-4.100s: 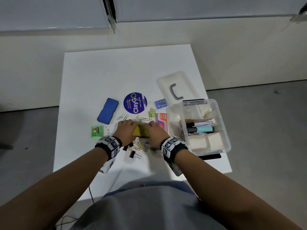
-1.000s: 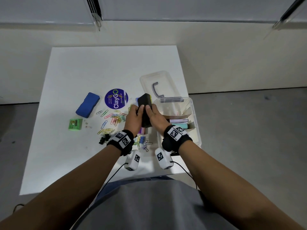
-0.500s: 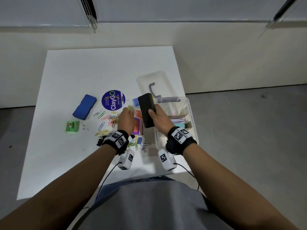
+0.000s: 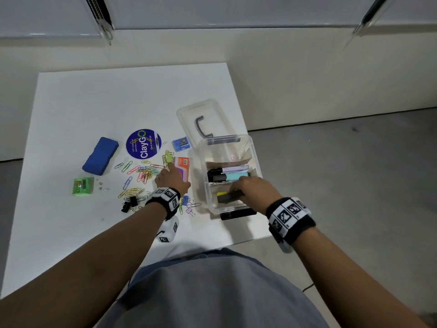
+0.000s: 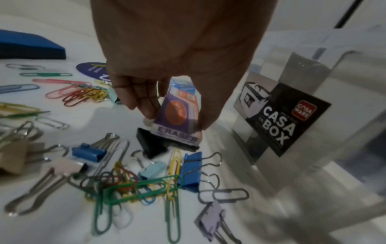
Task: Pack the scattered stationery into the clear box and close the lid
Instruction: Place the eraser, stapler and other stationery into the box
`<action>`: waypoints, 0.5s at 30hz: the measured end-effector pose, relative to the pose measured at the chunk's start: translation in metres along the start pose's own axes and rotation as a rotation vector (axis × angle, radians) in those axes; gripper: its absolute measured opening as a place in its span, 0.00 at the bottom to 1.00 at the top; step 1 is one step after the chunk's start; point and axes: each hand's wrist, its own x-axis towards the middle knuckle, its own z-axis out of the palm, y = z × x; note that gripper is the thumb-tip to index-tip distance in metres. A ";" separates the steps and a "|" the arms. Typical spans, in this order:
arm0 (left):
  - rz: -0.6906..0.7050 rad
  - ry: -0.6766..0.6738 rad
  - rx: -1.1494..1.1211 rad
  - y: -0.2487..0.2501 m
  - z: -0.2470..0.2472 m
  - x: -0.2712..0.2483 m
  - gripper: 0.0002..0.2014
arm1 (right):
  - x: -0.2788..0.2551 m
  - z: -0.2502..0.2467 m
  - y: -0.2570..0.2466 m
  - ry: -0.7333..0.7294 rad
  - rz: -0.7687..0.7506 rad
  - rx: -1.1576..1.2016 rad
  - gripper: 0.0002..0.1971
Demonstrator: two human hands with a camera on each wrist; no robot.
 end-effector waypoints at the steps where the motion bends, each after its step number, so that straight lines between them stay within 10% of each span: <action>1: -0.019 -0.005 -0.025 -0.001 0.000 0.001 0.44 | 0.005 0.009 -0.001 0.001 -0.015 0.031 0.17; 8: 0.045 0.120 -0.502 -0.016 -0.028 -0.003 0.17 | 0.014 0.015 0.010 -0.053 -0.050 0.373 0.18; 12: 0.186 0.081 -0.681 -0.015 -0.057 -0.015 0.12 | 0.020 -0.014 0.008 0.198 -0.052 0.613 0.11; 15: 0.360 0.019 -0.807 -0.004 -0.080 -0.029 0.12 | 0.026 -0.034 -0.005 0.430 -0.190 0.470 0.25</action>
